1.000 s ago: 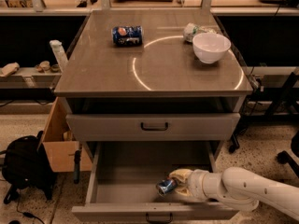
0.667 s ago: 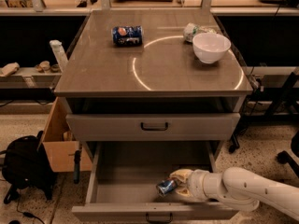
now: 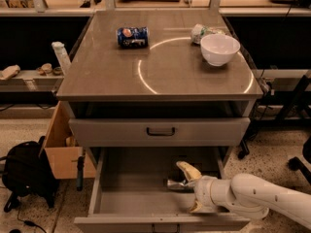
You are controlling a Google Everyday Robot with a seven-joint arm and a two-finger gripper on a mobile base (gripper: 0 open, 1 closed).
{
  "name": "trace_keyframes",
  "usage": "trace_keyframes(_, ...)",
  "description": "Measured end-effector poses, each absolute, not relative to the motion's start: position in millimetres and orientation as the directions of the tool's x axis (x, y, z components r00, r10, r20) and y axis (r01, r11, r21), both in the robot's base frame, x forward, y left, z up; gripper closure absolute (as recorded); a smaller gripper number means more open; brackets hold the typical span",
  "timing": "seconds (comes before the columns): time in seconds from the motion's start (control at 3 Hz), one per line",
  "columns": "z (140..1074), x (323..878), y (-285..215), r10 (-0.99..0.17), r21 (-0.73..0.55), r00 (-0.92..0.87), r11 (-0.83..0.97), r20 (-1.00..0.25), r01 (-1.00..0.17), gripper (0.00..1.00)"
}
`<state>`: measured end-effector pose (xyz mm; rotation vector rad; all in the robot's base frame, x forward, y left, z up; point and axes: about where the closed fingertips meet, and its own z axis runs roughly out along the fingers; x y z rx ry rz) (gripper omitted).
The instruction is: Place redbull can into middle drawer
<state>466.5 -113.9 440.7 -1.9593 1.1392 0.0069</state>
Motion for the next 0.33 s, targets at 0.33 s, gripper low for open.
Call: trace_keyframes(0.33,440.7,466.5,-113.9,-0.711,-0.661,0.585,-0.226,-0.390,-0.715,0.00)
